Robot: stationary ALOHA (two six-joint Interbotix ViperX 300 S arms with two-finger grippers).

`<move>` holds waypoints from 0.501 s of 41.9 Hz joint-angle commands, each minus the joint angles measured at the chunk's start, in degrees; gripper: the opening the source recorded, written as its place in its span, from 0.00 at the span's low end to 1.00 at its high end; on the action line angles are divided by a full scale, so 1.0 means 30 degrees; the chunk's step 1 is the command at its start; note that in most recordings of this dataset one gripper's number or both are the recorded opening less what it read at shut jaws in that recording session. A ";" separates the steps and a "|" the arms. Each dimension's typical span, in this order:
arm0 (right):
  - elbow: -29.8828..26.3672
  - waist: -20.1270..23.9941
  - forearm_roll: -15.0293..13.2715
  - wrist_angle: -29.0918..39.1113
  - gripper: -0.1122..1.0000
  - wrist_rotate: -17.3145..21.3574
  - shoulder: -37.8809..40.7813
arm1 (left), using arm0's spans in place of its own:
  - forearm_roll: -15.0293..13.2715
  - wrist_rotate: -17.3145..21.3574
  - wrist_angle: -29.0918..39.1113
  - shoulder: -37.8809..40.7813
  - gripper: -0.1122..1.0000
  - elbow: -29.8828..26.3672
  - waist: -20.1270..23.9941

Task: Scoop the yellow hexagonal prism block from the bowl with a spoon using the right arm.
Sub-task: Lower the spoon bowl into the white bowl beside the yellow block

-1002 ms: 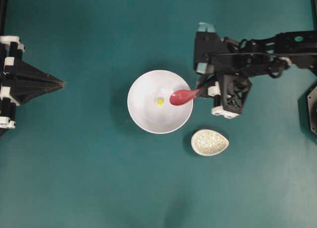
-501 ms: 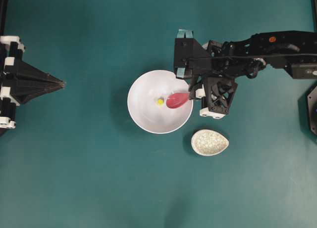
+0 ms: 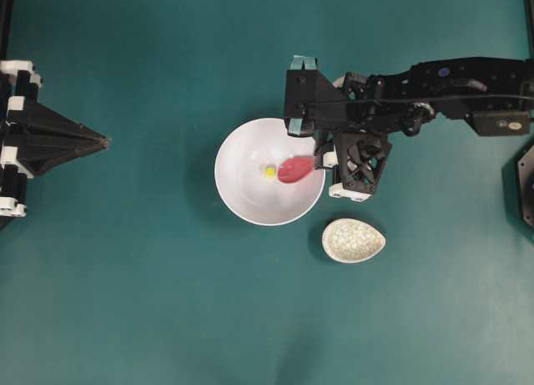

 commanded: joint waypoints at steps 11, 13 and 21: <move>-0.0410 0.0381 -0.0059 -0.1230 0.30 -0.0029 0.0117 | 0.0059 -0.0029 -0.0176 0.0176 0.10 -0.0264 -0.0029; -0.0410 0.0410 -0.0029 -0.1406 0.30 -0.0029 0.0146 | 0.0059 -0.0029 -0.0176 0.0176 0.10 -0.0234 0.0000; -0.0410 0.0498 0.0000 -0.2227 0.30 0.0000 0.0381 | 0.0029 -0.0029 -0.0205 0.0176 0.10 -0.0234 0.0000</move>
